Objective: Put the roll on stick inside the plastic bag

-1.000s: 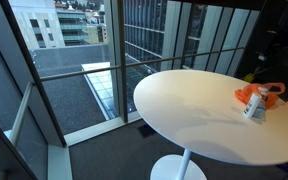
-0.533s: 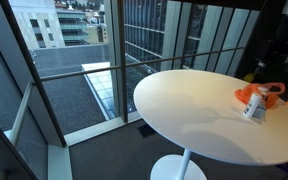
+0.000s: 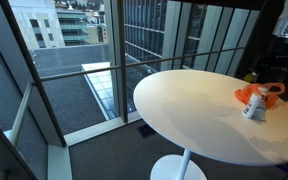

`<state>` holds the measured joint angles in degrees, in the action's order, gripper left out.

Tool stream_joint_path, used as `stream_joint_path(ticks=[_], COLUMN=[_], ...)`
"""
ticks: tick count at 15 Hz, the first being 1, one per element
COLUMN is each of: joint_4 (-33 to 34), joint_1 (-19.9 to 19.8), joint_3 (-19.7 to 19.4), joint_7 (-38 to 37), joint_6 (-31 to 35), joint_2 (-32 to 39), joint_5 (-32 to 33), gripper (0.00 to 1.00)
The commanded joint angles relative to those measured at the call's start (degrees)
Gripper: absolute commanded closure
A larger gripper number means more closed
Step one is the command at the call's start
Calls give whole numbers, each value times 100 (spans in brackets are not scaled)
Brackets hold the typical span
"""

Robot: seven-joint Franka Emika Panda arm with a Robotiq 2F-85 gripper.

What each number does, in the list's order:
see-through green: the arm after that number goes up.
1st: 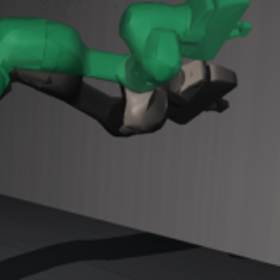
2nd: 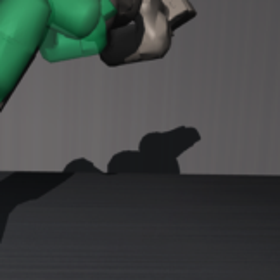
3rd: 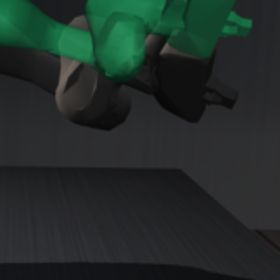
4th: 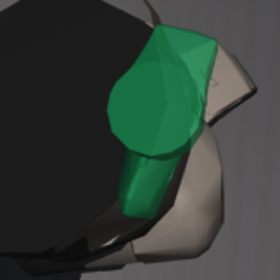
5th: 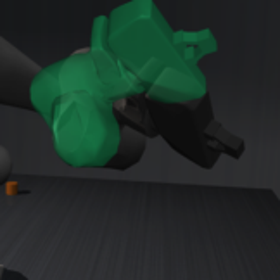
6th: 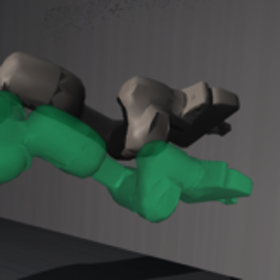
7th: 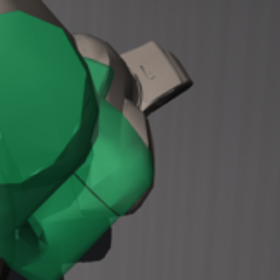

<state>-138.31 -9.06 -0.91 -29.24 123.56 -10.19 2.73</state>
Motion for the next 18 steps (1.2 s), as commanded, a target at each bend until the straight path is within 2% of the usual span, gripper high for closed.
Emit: stream_joint_path(ticks=[1, 8, 18], joint_4=[160, 182, 201], joint_1=[11, 11, 56], joint_3=[-184, -405, -697], joint_7=[-80, -310, -771], joint_6=[437, 1169, 1495], joint_2=[374, 907, 1420], joint_5=[-179, -112, 332], gripper=[0, 0, 0])
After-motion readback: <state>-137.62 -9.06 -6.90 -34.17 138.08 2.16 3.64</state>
